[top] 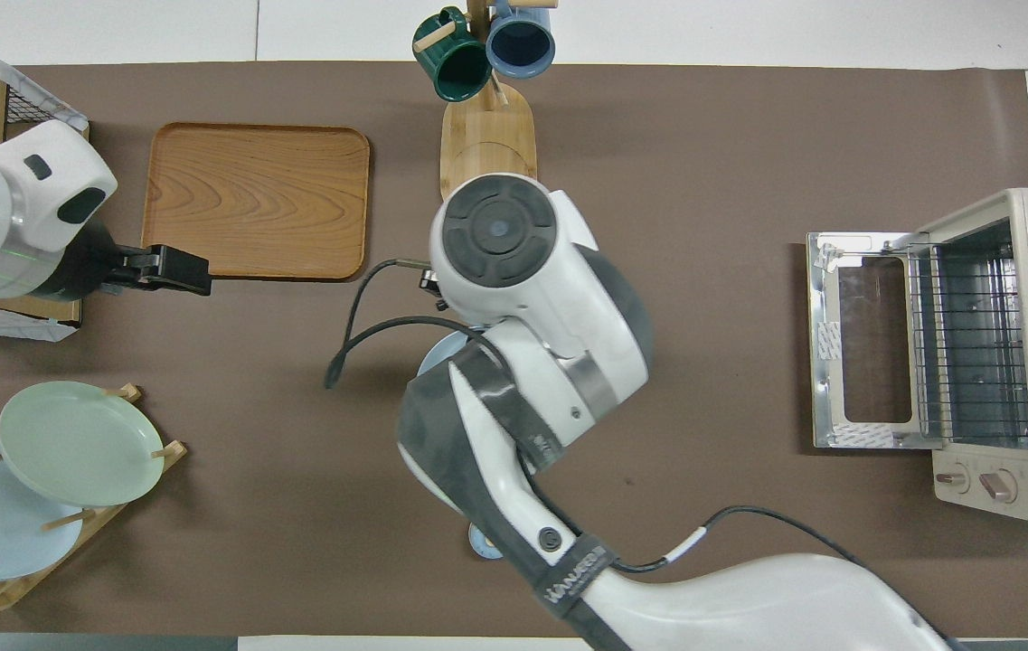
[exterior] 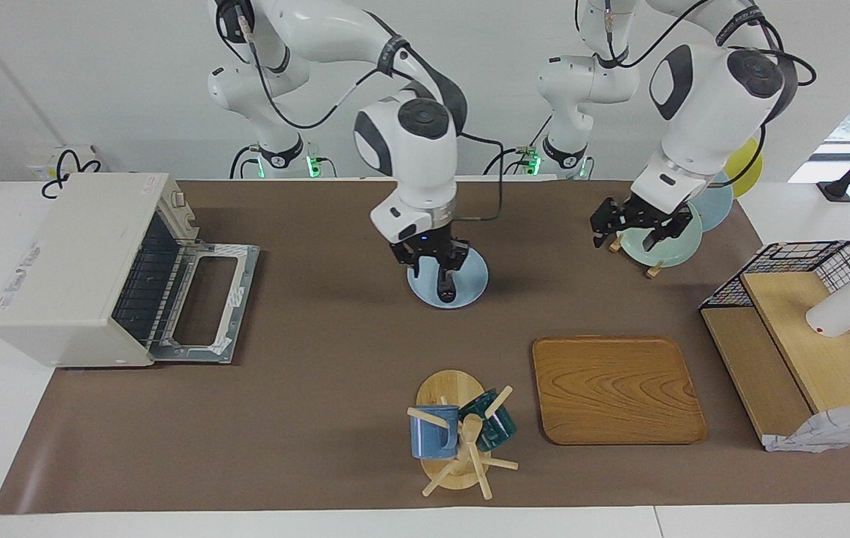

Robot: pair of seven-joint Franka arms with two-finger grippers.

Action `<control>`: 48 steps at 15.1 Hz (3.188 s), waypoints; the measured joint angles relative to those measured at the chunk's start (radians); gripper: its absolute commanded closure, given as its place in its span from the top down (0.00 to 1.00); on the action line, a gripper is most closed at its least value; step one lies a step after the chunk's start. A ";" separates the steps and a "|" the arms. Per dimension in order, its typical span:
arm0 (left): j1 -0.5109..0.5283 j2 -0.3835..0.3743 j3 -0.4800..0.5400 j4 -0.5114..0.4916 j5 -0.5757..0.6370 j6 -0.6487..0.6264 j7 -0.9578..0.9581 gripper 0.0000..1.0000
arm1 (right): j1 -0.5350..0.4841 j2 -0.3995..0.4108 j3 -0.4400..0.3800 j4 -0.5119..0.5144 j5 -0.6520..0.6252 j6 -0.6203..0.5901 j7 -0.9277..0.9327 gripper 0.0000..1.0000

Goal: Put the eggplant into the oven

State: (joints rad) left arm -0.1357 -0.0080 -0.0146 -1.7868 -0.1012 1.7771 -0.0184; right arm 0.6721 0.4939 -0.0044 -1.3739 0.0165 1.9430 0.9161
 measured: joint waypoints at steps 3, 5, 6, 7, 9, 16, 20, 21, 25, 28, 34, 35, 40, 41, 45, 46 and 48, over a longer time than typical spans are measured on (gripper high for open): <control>0.023 -0.011 -0.001 0.046 0.042 -0.081 0.013 1.00 | 0.093 0.110 -0.002 0.067 -0.020 0.091 0.065 0.56; 0.023 -0.014 -0.003 0.085 0.058 -0.133 0.013 1.00 | 0.127 0.137 -0.002 0.061 -0.038 0.127 0.079 0.57; 0.023 -0.013 -0.004 0.108 0.061 -0.160 0.013 1.00 | 0.141 0.144 -0.002 0.051 -0.060 0.139 0.080 0.57; 0.023 -0.013 -0.005 0.133 0.063 -0.185 0.013 1.00 | 0.151 0.146 -0.002 0.031 -0.084 0.152 0.081 0.58; 0.030 -0.007 -0.004 0.182 0.067 -0.229 0.013 1.00 | 0.155 0.146 -0.002 -0.015 -0.107 0.181 0.082 0.58; 0.044 0.036 -0.008 0.221 0.069 -0.247 0.013 1.00 | 0.154 0.115 -0.006 -0.177 -0.114 0.275 0.082 0.31; 0.044 0.045 -0.015 0.221 0.086 -0.247 0.018 1.00 | 0.155 0.098 -0.005 -0.199 -0.114 0.274 0.082 0.00; 0.044 0.045 -0.018 0.222 0.088 -0.248 0.018 1.00 | 0.155 0.093 -0.006 -0.198 -0.116 0.269 0.082 0.00; 0.045 0.045 -0.022 0.221 0.089 -0.252 0.018 1.00 | 0.151 0.075 -0.007 -0.153 -0.176 0.116 0.063 0.00; 0.049 0.045 -0.027 0.222 0.089 -0.253 0.019 1.00 | 0.112 0.052 -0.016 -0.065 -0.220 -0.042 -0.006 0.00; 0.084 0.040 -0.038 0.224 0.090 -0.253 0.020 1.00 | -0.135 -0.096 -0.025 -0.126 -0.224 -0.190 -0.287 0.00; 0.105 0.040 -0.053 0.224 0.090 -0.253 0.021 1.00 | -0.182 -0.129 -0.025 -0.170 -0.225 -0.190 -0.322 0.00; 0.128 0.040 -0.079 0.224 0.090 -0.253 0.021 1.00 | -0.341 -0.279 -0.026 -0.392 -0.249 -0.190 -0.443 0.00; 0.128 0.040 -0.079 0.224 0.090 -0.253 0.021 1.00 | -0.374 -0.295 -0.026 -0.412 -0.258 -0.190 -0.482 0.00; 0.129 0.041 -0.079 0.220 0.090 -0.253 0.021 1.00 | -0.564 -0.336 -0.027 -0.470 -0.266 -0.166 -0.698 0.00; 0.131 0.041 -0.079 0.220 0.090 -0.253 0.021 1.00 | -0.610 -0.345 -0.027 -0.497 -0.266 -0.135 -0.740 0.00; 0.133 0.041 -0.079 0.220 0.090 -0.253 0.021 1.00 | -0.678 -0.365 -0.027 -0.574 -0.266 -0.049 -0.795 0.00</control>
State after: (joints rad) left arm -0.0030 0.0333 -0.0934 -1.5670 -0.0117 1.5239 0.0026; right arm -0.0057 0.1293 -0.0310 -1.9478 -0.2492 1.8942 0.1211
